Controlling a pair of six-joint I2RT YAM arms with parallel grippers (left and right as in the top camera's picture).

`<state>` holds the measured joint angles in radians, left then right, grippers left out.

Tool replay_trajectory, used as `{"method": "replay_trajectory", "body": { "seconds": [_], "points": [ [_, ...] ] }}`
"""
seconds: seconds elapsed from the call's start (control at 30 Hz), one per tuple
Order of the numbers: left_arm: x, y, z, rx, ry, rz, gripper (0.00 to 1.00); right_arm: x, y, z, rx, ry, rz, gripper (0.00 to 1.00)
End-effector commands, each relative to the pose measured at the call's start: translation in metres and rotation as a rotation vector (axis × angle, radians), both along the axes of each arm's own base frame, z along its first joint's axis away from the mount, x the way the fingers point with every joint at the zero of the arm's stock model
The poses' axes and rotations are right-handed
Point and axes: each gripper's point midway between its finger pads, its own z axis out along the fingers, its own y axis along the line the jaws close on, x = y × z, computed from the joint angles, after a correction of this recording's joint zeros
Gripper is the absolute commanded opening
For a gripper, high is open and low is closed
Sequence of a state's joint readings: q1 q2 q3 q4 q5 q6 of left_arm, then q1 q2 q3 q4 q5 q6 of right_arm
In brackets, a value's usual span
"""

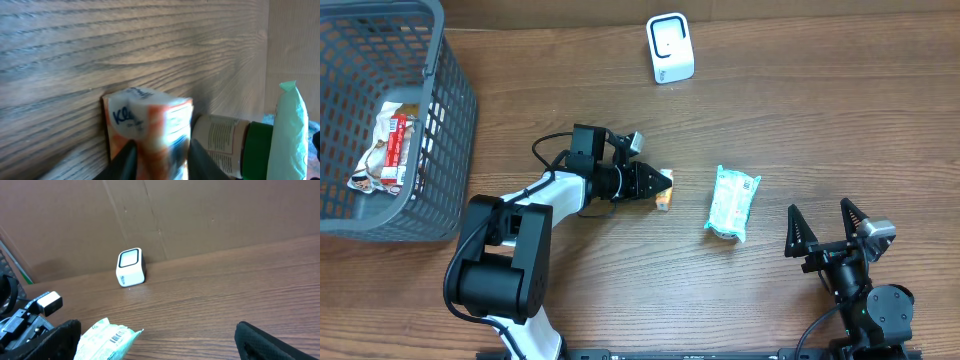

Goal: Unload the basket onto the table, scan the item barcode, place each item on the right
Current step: 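Open the left gripper and lift it off the Kleenex pack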

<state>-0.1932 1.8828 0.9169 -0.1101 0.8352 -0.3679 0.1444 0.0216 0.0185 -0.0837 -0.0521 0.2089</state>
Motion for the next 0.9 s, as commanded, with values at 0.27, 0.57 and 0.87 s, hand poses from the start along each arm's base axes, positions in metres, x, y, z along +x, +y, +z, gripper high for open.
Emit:
{"method": "replay_trajectory", "body": {
  "seconds": [0.27, 0.57, 0.87],
  "points": [
    [0.007, 0.01, 0.007, 0.002, -0.022, 0.031, 0.64, 0.001, -0.002, -0.004, 0.0, 0.006, -0.011, 1.0],
    [0.017, 0.023, 0.037, 0.179, -0.131, 0.056, 0.7, 0.001, -0.002, -0.004, 0.0, 0.006, -0.011, 1.0],
    [-0.003, 0.013, 0.023, 0.53, -0.213, 0.016, 0.81, 0.001, -0.002, -0.004, 0.0, 0.006, -0.011, 1.0]
  ]
}}
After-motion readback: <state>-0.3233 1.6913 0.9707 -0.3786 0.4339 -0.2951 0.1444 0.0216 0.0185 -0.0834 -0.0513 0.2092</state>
